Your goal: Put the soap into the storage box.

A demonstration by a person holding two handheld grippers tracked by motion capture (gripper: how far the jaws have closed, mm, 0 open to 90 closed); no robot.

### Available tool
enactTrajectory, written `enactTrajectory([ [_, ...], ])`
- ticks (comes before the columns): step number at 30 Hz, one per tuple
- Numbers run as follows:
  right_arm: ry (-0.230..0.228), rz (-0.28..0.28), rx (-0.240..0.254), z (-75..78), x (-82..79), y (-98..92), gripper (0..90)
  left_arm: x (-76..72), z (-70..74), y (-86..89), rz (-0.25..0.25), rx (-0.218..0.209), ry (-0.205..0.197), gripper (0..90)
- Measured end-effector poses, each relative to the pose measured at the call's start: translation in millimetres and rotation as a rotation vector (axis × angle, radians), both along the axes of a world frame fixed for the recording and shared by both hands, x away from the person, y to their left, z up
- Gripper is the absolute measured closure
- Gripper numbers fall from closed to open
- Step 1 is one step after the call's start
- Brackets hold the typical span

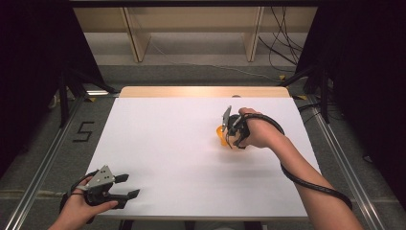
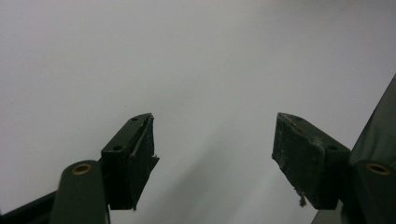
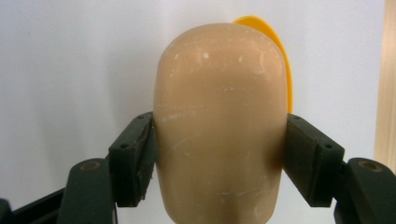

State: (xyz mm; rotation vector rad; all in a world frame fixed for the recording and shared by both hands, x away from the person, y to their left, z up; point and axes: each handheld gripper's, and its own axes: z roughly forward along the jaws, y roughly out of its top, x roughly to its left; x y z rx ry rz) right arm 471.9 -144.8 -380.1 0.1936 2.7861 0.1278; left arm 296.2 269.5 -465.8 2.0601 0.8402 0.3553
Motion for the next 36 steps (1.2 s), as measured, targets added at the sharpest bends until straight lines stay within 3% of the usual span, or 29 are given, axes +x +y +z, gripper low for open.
enactTrajectory([
  [1,-0.004,0.033,0.006,0.1,3.7,-0.4,33.4,-0.1,0.0,-0.1,0.000,-0.001,0.002,29.3],
  [6,-0.021,0.020,0.006,-0.3,5.3,-1.7,33.4,0.0,0.1,0.0,-0.001,0.000,0.001,29.2],
  [7,-0.026,0.033,0.007,-0.7,6.7,-1.6,33.4,1.3,0.9,1.5,-0.011,0.024,-0.007,29.2],
  [8,-0.017,-0.005,0.008,-0.9,5.5,-2.2,33.4,1.7,0.8,1.9,-0.014,0.029,-0.014,29.2],
  [15,-0.027,0.004,0.010,-0.6,11.9,-1.7,33.4,1.4,1.0,1.8,-0.011,0.024,-0.008,29.2],
  [16,-0.031,-0.025,0.008,-0.5,11.4,-1.2,33.4,1.4,1.0,1.8,-0.012,0.025,-0.007,29.2],
  [19,-0.048,0.023,0.006,-0.5,15.6,-1.2,33.4,1.2,1.1,1.8,-0.011,0.023,-0.007,29.2],
  [20,-0.034,-0.032,0.011,-0.8,13.3,-1.1,33.4,1.2,1.1,1.8,-0.010,0.022,-0.008,29.2],
  [21,-0.055,0.015,0.010,-0.8,16.4,-1.1,33.4,1.3,1.2,1.9,-0.010,0.022,-0.009,29.3],
  [22,-0.051,0.021,0.008,-0.8,17.1,-0.8,33.4,1.2,1.2,1.8,-0.010,0.022,-0.008,29.3],
  [24,-0.063,0.017,0.013,-1.4,18.2,-0.5,33.4,1.2,1.2,1.8,-0.010,0.022,-0.007,29.2],
  [26,-0.044,-0.034,0.011,-1.9,16.0,0.2,33.4,1.2,1.2,1.7,-0.011,0.023,-0.007,29.2],
  [29,-0.072,0.025,0.009,-2.7,21.1,2.1,33.4,1.3,1.1,1.8,-0.009,0.021,-0.008,29.3],
  [31,-0.073,0.023,0.015,-3.1,21.7,2.4,33.4,1.2,1.1,1.9,-0.009,0.021,-0.008,29.2],
  [32,-0.065,-0.007,0.016,-3.6,20.7,2.7,33.4,1.1,1.1,1.8,-0.008,0.019,-0.007,29.3],
  [35,-0.072,0.014,0.016,-4.3,23.4,3.4,33.4,1.3,1.3,1.9,-0.010,0.021,-0.010,29.2],
  [36,-0.068,-0.010,0.019,-4.6,22.9,3.2,33.4,1.2,1.3,1.8,-0.010,0.021,-0.009,29.2],
])
